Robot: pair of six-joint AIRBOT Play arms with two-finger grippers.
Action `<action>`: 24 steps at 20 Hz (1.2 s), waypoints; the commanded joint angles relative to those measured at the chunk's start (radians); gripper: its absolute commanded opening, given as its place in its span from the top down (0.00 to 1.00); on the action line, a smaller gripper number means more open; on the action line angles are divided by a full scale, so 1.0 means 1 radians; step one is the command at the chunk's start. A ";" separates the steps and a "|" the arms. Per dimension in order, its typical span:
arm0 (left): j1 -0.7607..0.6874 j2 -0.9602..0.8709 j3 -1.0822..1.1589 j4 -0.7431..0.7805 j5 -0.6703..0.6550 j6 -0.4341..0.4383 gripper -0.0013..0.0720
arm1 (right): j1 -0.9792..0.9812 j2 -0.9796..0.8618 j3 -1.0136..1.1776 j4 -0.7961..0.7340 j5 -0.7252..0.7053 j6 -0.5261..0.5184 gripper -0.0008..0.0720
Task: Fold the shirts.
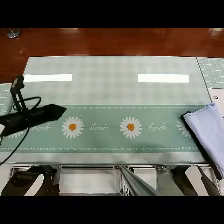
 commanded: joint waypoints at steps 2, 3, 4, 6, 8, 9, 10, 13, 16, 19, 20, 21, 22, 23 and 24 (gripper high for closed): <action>0.000 -0.229 0.329 -0.040 -0.043 0.116 0.96 | 0.259 -0.045 -0.001 0.590 -0.401 -0.188 0.97; 0.000 -0.296 0.430 -0.039 -0.100 0.131 0.96 | 0.425 -0.056 -0.002 0.528 -0.435 -0.241 0.97; -0.001 -0.345 0.498 -0.038 -0.151 0.130 0.96 | 0.594 -0.067 -0.011 0.405 -0.433 -0.262 0.97; -0.029 -0.381 0.524 0.033 -0.172 0.124 0.96 | 0.927 -0.085 -0.113 0.022 -0.466 -0.144 0.97; -0.070 -0.383 0.444 0.194 -0.170 0.056 0.96 | 1.132 -0.126 -0.272 -0.247 -0.541 0.046 0.97; -0.083 -0.383 0.373 0.270 -0.159 0.013 0.96 | 1.176 -0.168 -0.330 -0.295 -0.569 0.102 0.97; -0.082 -0.385 0.304 0.320 -0.143 -0.006 0.96 | 1.187 -0.225 -0.349 -0.299 -0.568 0.124 0.97; -0.030 -0.407 0.227 0.355 -0.170 -0.018 0.96 | 1.185 -0.348 -0.343 -0.306 -0.538 0.127 0.97; -0.016 -0.408 0.227 0.359 -0.169 -0.014 0.96 | 1.189 -0.363 -0.343 -0.297 -0.582 0.132 0.97; -0.018 -0.408 0.227 0.354 -0.169 -0.015 0.96 | 1.189 -0.362 -0.343 -0.300 -0.584 0.136 0.97; -0.018 -0.408 0.227 0.354 -0.168 -0.015 0.96 | 1.189 -0.363 -0.343 -0.303 -0.584 0.136 0.97; -0.018 -0.408 0.227 0.354 -0.168 -0.015 0.96 | 1.189 -0.363 -0.343 -0.303 -0.584 0.136 0.97; -0.018 -0.408 0.227 0.354 -0.168 -0.015 0.96 | 1.189 -0.363 -0.343 -0.303 -0.584 0.136 0.97; -0.018 -0.408 0.227 0.354 -0.168 -0.015 0.96 | 1.189 -0.363 -0.343 -0.303 -0.584 0.136 0.97; -0.018 -0.408 0.227 0.354 -0.168 -0.015 0.96 | 1.189 -0.363 -0.343 -0.303 -0.584 0.136 0.97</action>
